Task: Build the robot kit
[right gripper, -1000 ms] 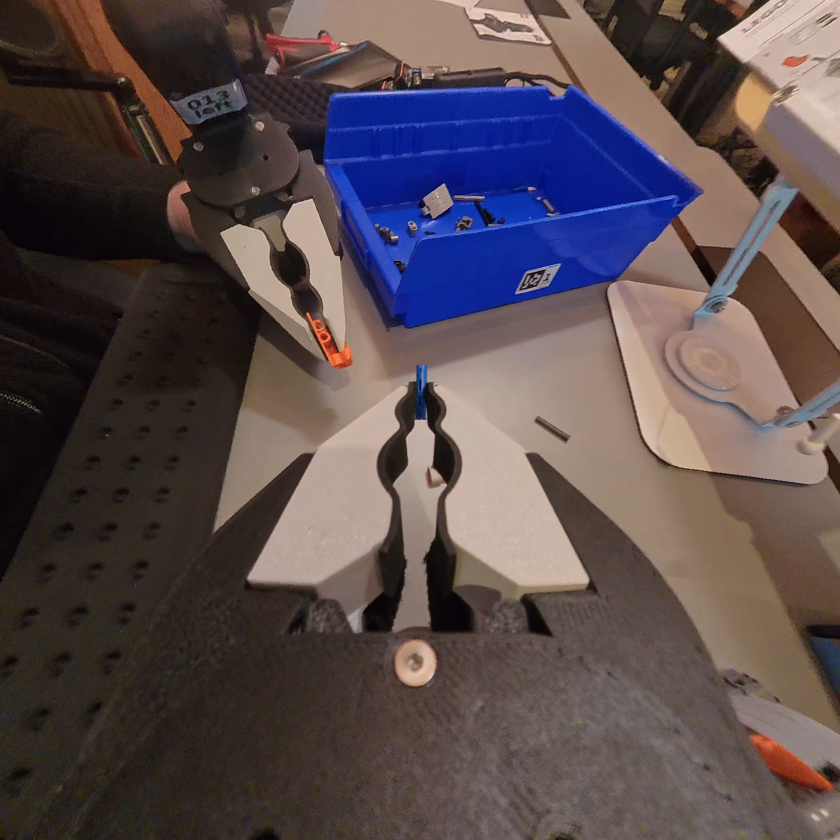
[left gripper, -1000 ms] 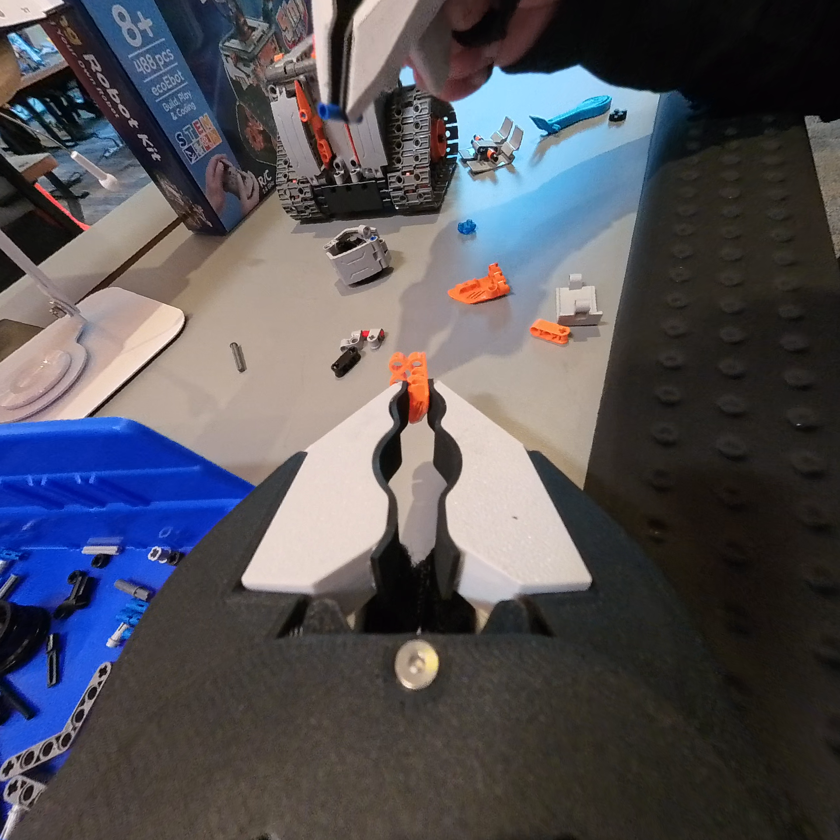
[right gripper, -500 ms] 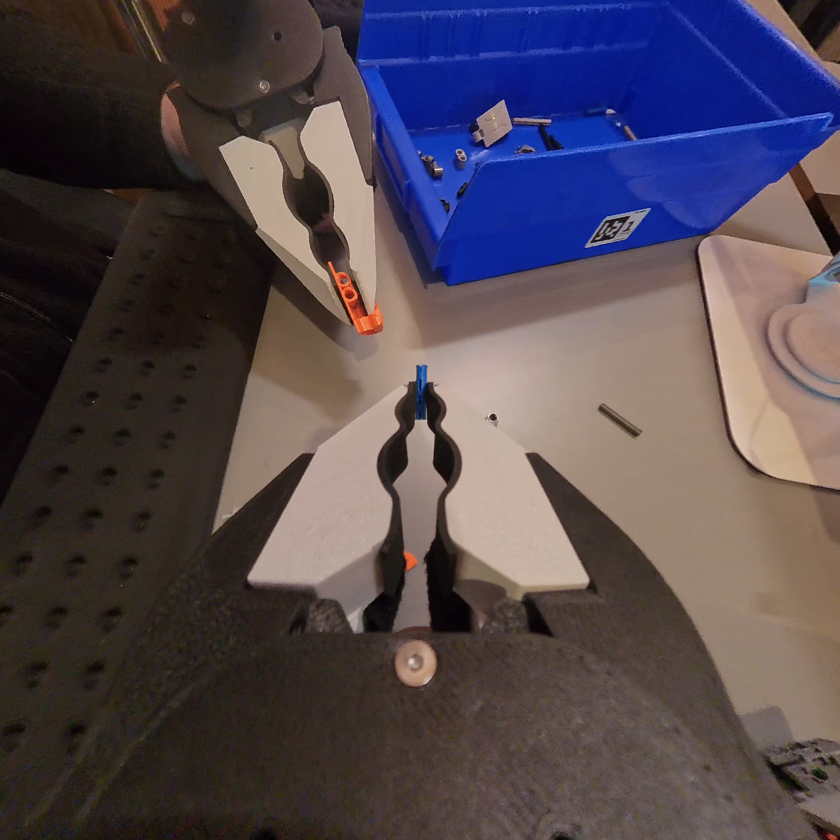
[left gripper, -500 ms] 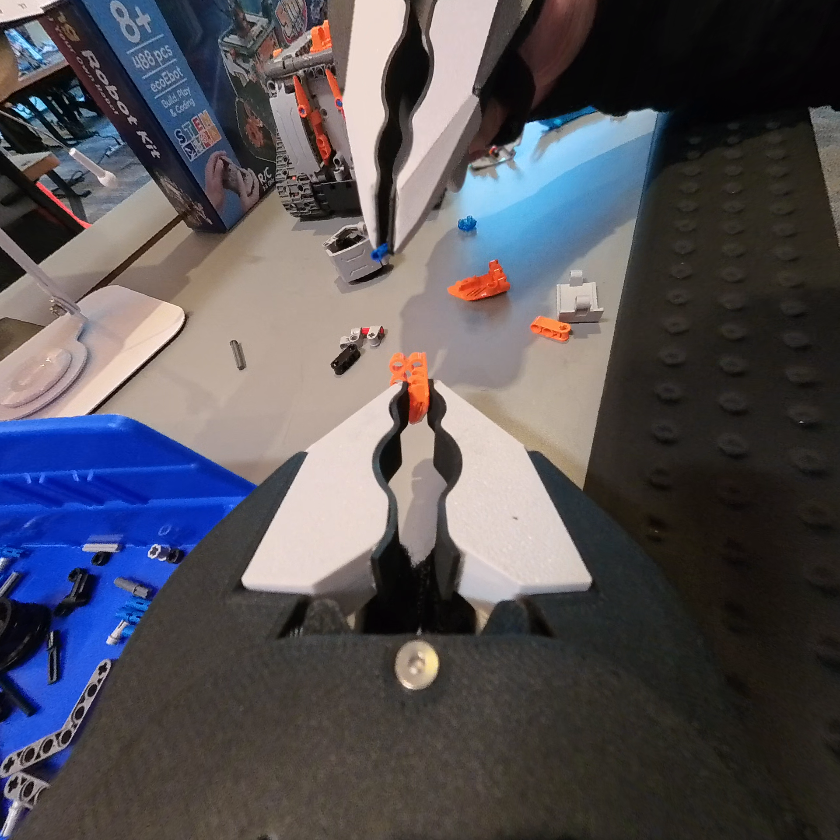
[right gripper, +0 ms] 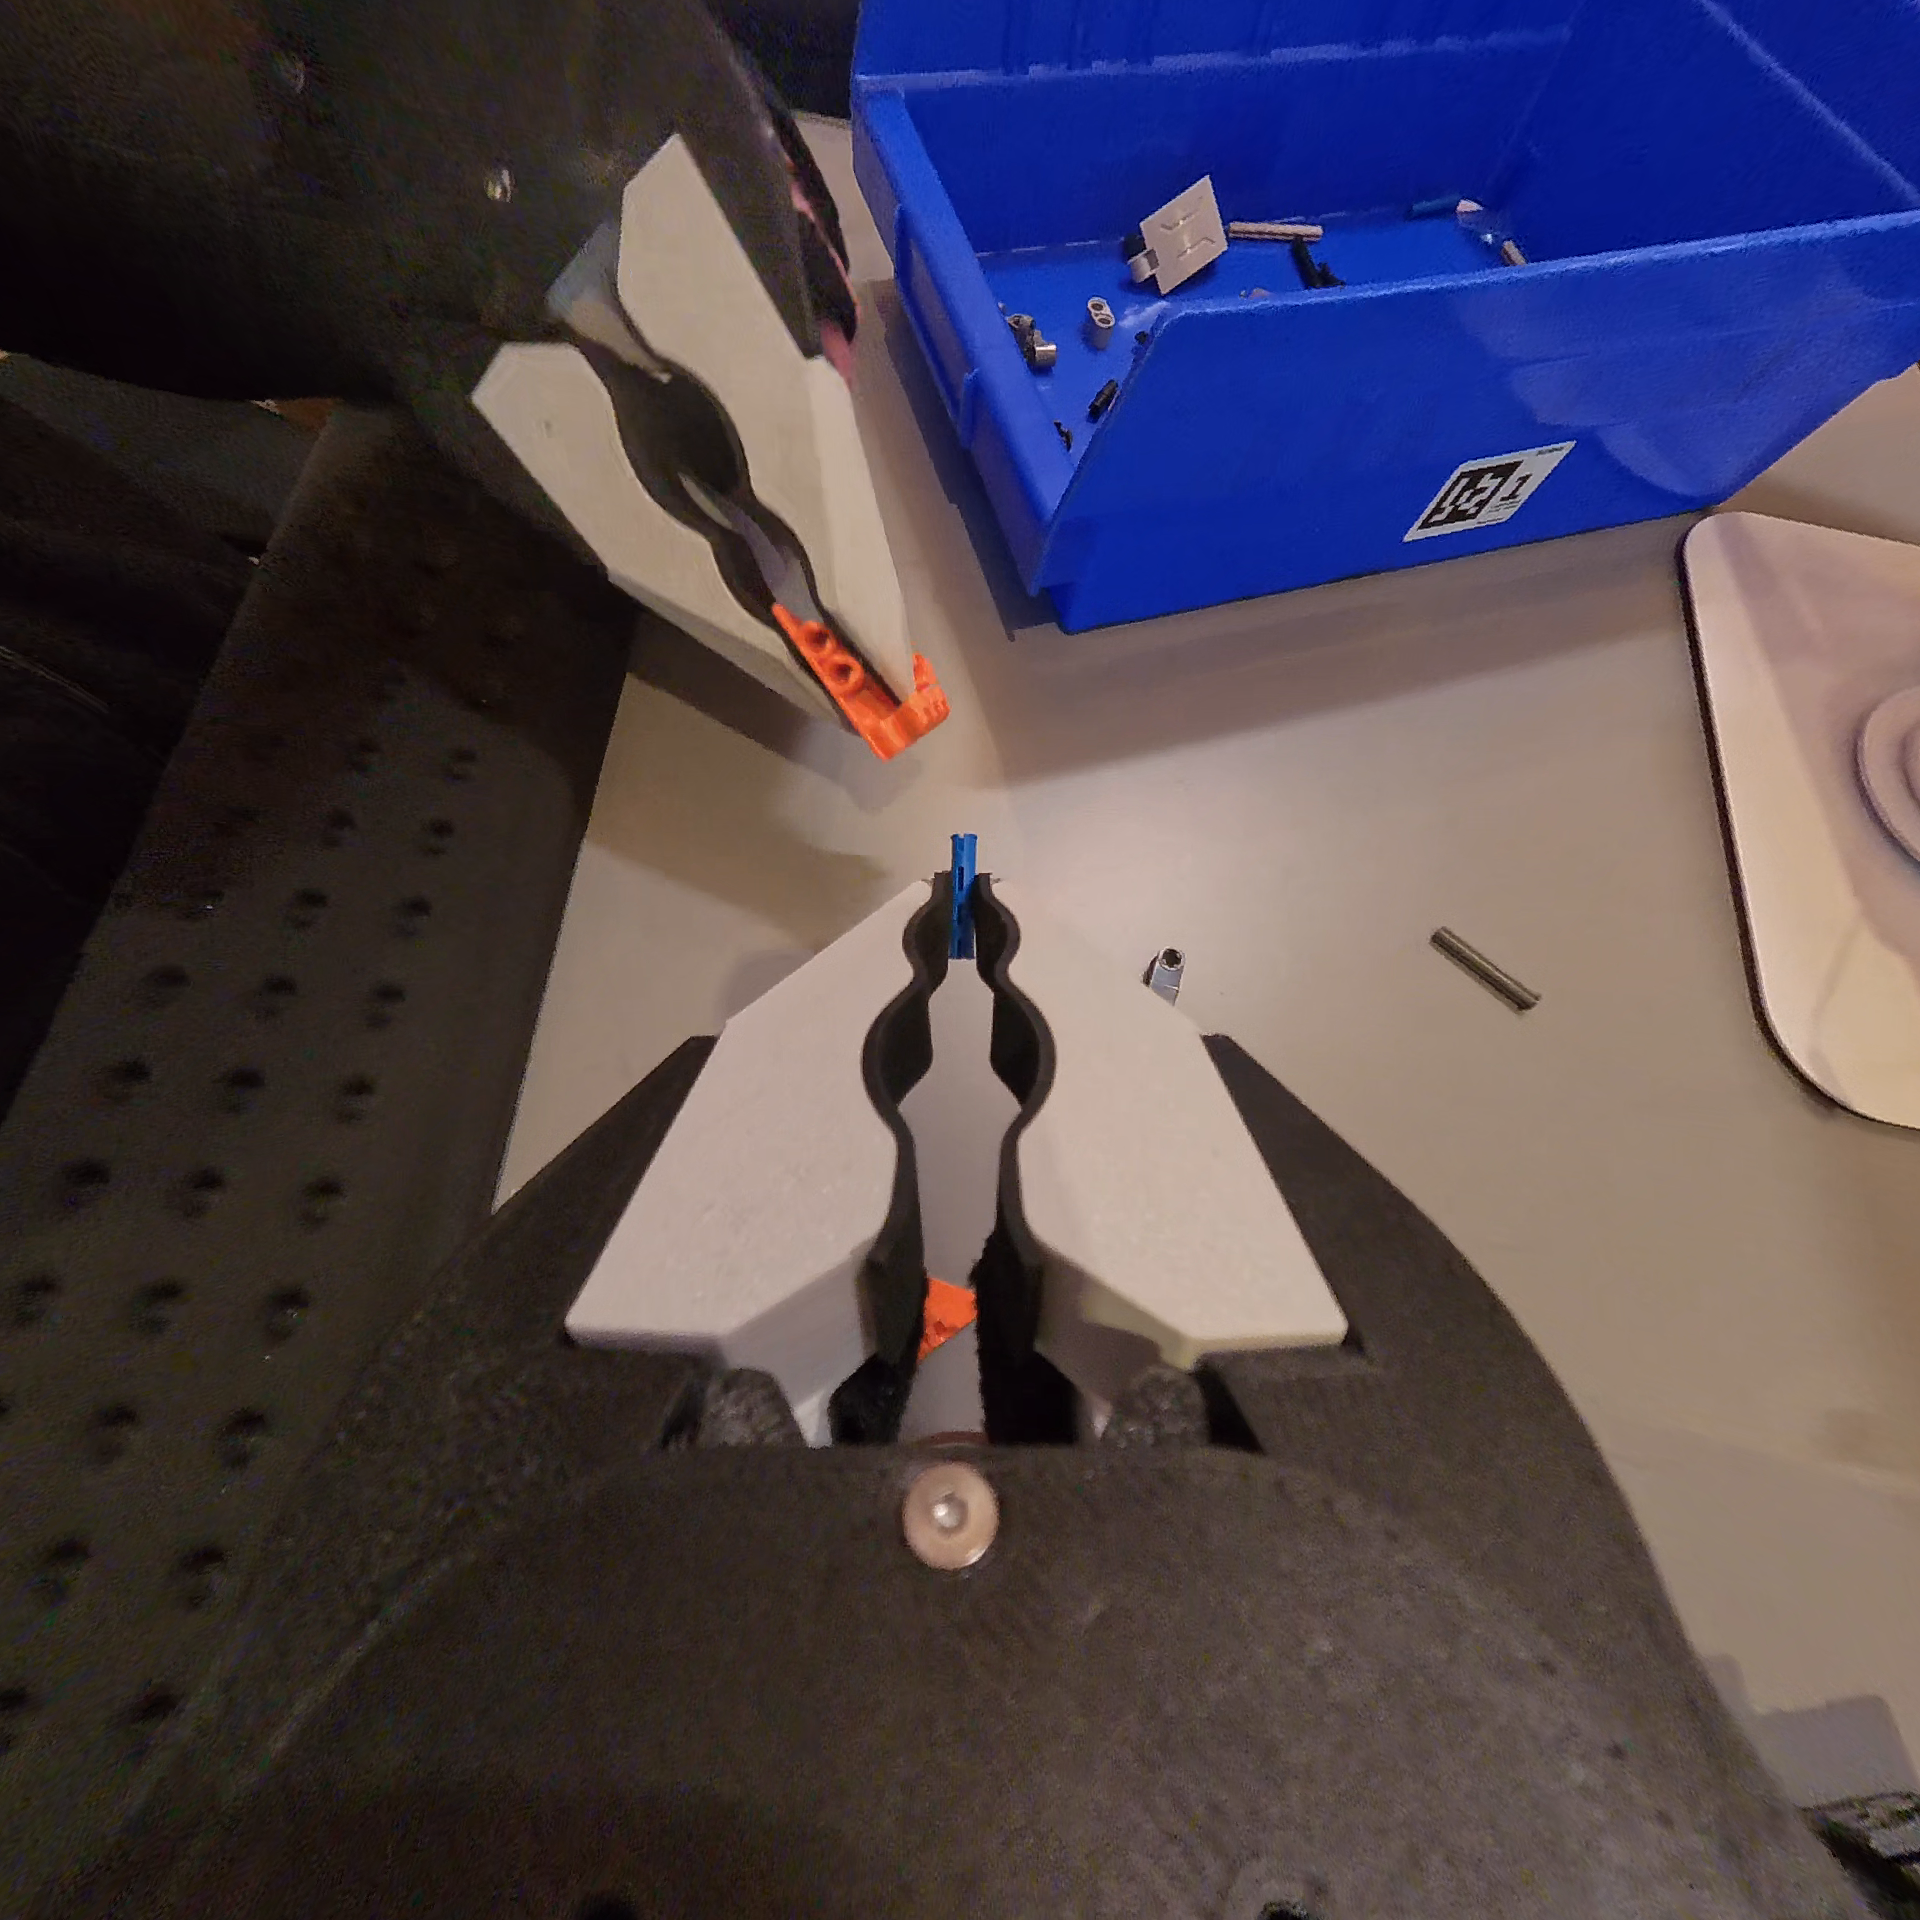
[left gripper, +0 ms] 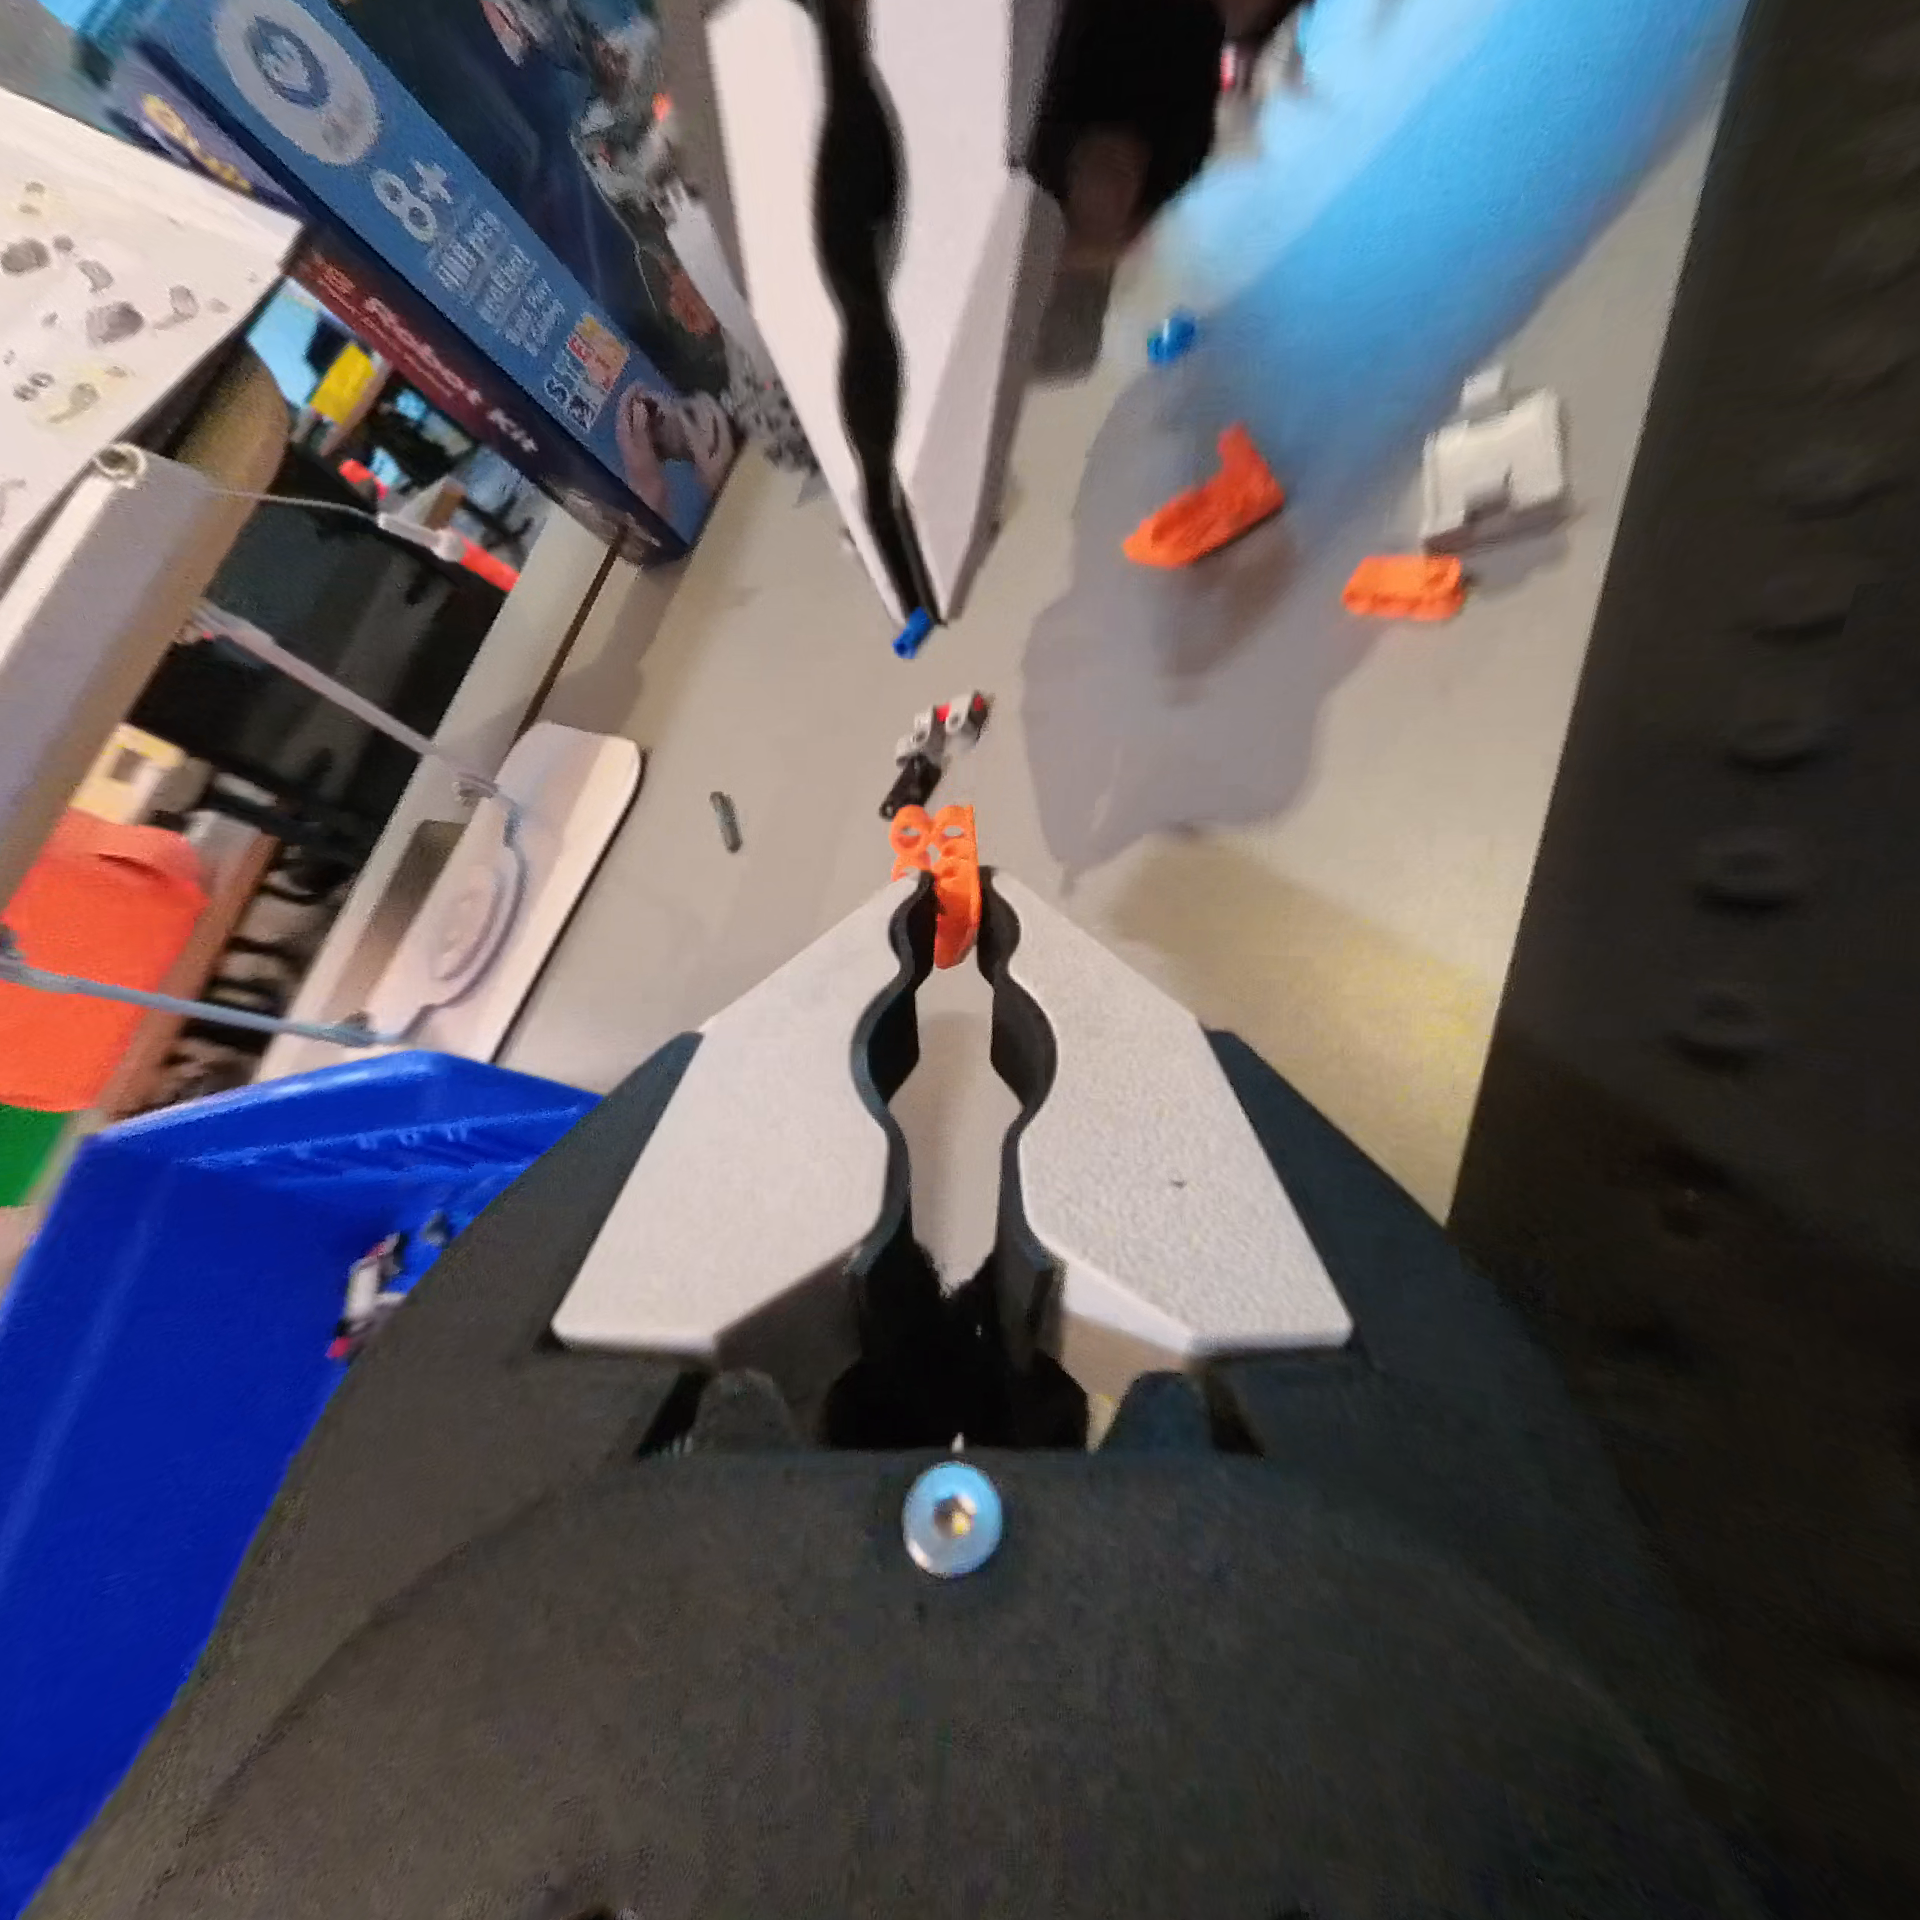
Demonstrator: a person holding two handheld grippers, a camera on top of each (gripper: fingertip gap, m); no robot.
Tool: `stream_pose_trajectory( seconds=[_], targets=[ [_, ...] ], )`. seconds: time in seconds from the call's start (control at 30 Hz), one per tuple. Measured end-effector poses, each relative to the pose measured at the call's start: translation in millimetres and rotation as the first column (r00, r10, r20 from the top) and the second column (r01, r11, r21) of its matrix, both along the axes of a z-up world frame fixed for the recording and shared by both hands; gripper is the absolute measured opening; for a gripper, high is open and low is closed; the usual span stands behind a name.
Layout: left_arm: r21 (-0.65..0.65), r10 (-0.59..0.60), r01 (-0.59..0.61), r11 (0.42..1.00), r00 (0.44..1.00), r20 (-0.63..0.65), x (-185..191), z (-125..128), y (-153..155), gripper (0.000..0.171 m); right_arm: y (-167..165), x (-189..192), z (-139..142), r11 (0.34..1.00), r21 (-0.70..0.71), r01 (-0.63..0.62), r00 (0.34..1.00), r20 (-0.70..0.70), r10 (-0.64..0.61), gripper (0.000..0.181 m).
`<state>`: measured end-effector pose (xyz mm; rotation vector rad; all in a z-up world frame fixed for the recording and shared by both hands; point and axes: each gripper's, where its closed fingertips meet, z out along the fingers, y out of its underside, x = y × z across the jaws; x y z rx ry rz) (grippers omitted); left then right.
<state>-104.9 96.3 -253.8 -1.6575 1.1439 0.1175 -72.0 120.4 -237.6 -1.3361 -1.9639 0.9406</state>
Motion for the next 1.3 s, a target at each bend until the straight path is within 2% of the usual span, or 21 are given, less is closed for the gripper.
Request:
stream_pose_trajectory(
  seconds=[0.07, 0.2, 0.53, 0.9, 1.3],
  targets=[
    [0.018, 0.016, -0.014, 1.000, 0.995, -0.100, 0, -10, 1, 0.004, 0, 0, -1, 1.000, 0.003, 0.000, 1.000, 0.004, 0.000, 0.001],
    [0.031, 0.026, -0.021, 0.999, 0.986, -0.164, 1, -14, 2, 0.004, 1, 0, -1, 1.000, 0.007, 0.004, 1.000, 0.005, -0.004, 0.001],
    [0.007, 0.026, -0.025, 1.000, 0.993, -0.115, 2, -12, 3, 0.004, 8, 2, 1, 1.000, 0.009, 0.021, 1.000, -0.001, -0.021, 0.001],
    [-0.035, 0.019, -0.017, 0.999, 0.999, 0.042, 1, -2, 3, 0.004, 11, 3, 5, 0.999, 0.011, 0.031, 0.999, -0.014, -0.030, 0.001],
    [-0.046, 0.019, -0.016, 0.999, 0.999, 0.051, 0, -3, 3, 0.004, 12, 4, 6, 0.999, 0.010, 0.033, 0.999, -0.016, -0.033, 0.001]
  ],
)
